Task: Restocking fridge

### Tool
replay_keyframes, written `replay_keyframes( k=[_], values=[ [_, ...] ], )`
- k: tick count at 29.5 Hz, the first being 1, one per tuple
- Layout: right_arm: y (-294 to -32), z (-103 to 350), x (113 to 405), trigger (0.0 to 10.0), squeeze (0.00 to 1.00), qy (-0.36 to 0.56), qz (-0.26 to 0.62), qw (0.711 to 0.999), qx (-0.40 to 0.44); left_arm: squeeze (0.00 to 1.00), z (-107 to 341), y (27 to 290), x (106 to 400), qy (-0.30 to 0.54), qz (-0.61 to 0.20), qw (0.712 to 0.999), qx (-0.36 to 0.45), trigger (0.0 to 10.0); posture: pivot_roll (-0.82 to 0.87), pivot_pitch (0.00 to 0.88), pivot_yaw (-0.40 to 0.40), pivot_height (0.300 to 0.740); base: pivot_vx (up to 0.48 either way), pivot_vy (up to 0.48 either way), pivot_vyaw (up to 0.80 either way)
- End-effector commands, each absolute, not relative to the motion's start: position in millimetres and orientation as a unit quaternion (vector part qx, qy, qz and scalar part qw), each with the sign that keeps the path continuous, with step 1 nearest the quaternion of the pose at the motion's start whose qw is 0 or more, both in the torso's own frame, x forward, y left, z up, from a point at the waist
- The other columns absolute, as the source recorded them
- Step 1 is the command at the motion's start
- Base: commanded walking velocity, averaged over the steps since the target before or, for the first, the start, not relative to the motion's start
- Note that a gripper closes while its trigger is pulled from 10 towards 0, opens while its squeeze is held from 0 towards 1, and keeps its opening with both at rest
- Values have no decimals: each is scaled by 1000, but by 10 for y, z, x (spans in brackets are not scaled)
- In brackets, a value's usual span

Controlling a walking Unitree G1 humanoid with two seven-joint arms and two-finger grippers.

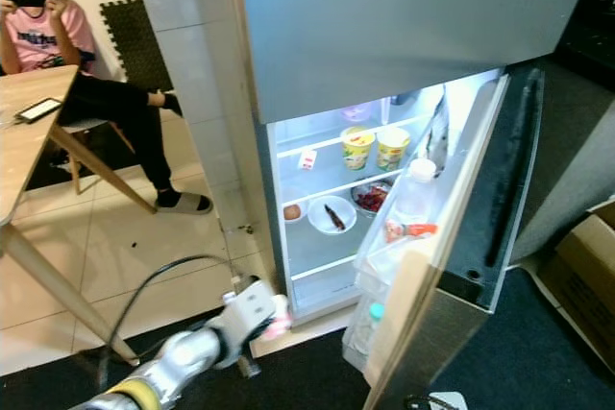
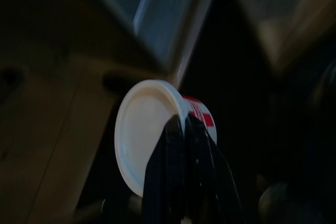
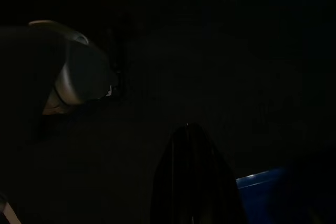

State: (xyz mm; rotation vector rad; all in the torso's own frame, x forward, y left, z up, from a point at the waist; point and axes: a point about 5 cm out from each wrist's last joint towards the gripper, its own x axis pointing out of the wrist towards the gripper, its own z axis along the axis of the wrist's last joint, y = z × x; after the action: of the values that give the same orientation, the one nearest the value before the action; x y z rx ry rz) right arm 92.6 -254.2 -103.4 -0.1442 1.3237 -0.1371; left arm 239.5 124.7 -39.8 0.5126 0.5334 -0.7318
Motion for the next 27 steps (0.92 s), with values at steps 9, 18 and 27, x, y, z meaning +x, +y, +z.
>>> replay_keyframes(
  k=[9,18,27],
  values=[
    [-2489,-1062,858,10000,0,630,-39,774,-57,0,-767,1825,1892,394,-238,841,283,10000,-60,22,24,740,0,0,-763],
    [-2476,-1063,858,10000,0,635,-30,771,-48,0,-967,2066,1408,484,-171,819,256,10000,-64,16,22,740,0,0,-765],
    [-2439,-1066,879,10000,0,632,-13,774,-39,0,-1065,2171,1058,537,-146,797,236,10000,-53,3,21,740,0,0,-769]
  ],
)
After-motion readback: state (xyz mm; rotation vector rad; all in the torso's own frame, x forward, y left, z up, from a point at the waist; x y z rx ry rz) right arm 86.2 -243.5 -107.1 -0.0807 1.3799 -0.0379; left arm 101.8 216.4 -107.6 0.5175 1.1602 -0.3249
